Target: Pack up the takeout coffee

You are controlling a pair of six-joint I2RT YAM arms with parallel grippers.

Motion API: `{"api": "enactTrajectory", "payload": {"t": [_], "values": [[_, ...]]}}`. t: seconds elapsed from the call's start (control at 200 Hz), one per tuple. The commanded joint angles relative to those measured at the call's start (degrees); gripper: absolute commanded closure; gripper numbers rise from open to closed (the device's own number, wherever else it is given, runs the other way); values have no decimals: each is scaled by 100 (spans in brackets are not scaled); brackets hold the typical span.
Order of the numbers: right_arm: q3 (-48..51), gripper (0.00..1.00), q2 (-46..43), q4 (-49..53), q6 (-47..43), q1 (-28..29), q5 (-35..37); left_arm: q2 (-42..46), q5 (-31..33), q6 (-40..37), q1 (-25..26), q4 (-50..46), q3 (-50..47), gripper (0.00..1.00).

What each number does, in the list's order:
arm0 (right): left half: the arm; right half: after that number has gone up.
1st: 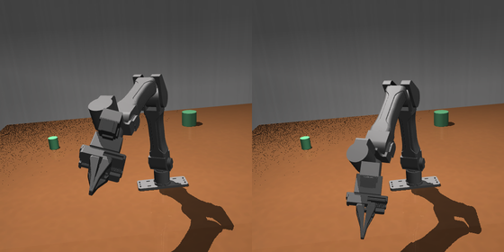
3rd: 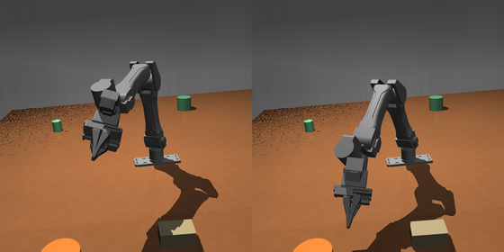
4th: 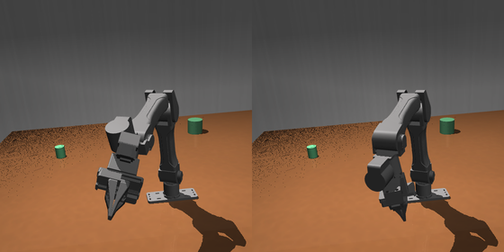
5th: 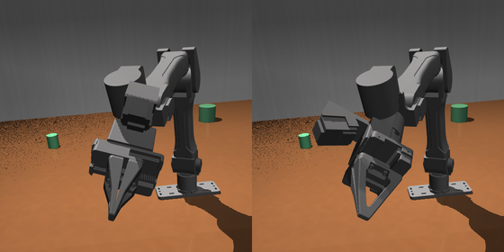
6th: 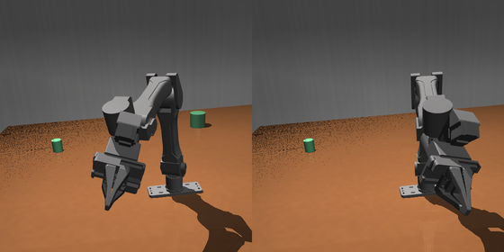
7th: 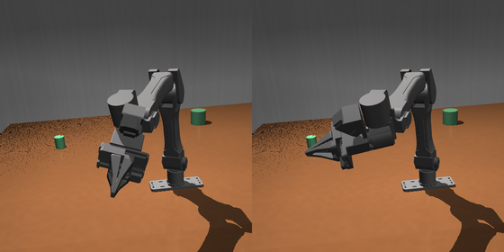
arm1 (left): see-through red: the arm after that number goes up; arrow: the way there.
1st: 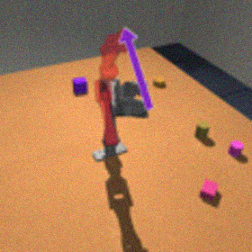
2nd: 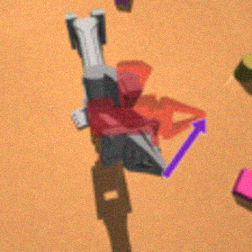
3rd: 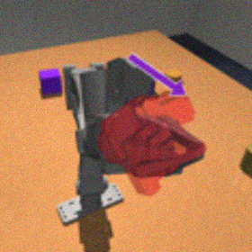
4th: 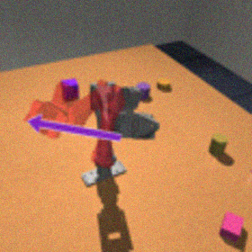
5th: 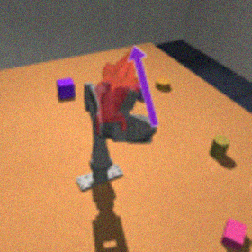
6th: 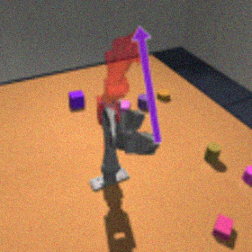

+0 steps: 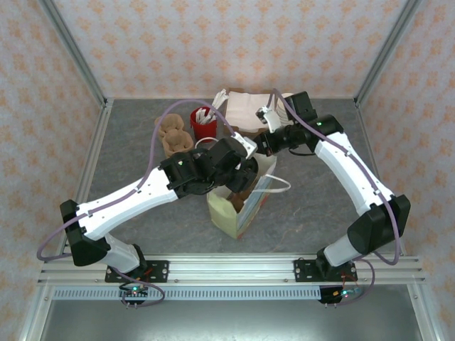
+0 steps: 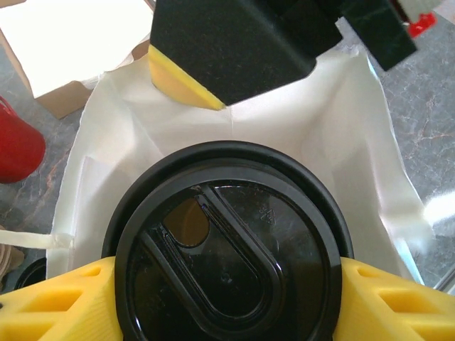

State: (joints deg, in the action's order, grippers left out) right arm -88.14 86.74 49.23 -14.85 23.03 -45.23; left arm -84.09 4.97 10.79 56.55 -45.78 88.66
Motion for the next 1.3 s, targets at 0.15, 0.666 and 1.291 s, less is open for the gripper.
{"api": "enactTrajectory", "payload": {"t": [0.15, 0.666, 1.291], "values": [[-143, 98, -383, -407, 224, 283, -346, 421, 394, 44, -39, 197, -186, 34], [-191, 100, -553, -556, 387, 343, -372, 568, 658, 65, -29, 581, -613, 35], [-148, 100, -509, -809, 394, 343, -356, -170, 1236, 98, 14, 1074, -859, 35]]}}
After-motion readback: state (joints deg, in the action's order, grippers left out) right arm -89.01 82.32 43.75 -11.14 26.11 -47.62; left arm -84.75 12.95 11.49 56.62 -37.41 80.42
